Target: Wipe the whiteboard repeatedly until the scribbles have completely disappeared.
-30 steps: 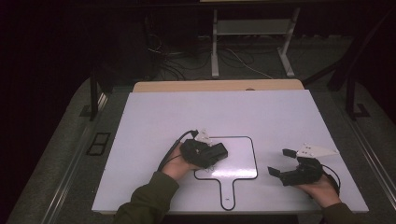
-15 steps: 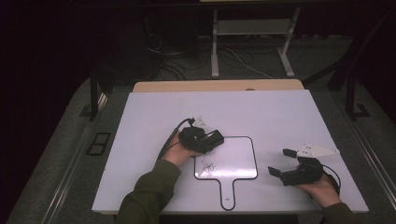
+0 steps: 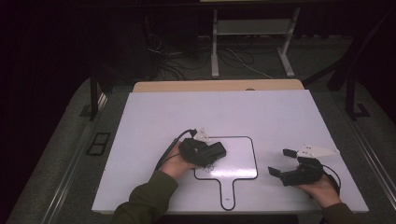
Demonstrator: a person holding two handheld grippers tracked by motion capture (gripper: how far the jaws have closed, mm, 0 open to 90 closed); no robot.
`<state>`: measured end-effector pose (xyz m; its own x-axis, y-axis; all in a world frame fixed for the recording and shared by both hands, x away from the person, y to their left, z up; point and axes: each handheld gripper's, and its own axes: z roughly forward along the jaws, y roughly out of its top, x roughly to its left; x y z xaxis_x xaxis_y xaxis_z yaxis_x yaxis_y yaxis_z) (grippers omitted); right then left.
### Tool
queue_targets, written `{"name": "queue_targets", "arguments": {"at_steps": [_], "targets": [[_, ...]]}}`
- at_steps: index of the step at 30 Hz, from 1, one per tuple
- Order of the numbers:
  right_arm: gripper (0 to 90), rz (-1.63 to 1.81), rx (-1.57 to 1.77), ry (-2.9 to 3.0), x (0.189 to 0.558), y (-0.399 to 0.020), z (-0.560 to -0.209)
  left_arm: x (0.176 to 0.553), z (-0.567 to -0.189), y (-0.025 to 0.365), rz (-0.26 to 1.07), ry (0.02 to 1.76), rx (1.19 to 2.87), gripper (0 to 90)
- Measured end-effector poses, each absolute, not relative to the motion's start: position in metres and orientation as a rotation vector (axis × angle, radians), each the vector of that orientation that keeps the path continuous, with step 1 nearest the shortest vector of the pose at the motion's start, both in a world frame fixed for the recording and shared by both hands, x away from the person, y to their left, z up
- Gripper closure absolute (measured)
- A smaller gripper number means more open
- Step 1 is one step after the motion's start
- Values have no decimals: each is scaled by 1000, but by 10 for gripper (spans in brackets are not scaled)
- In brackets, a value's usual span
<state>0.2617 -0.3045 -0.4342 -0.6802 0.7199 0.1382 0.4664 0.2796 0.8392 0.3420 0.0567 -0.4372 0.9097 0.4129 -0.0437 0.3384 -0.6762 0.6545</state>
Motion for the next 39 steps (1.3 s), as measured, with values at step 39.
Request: {"name": "queue_targets", "arguments": {"at_steps": [39], "targets": [[34, 1353, 1088, 2288, 262, -304, -435, 381, -437, 53, 166, 606, 2371, 395]]}}
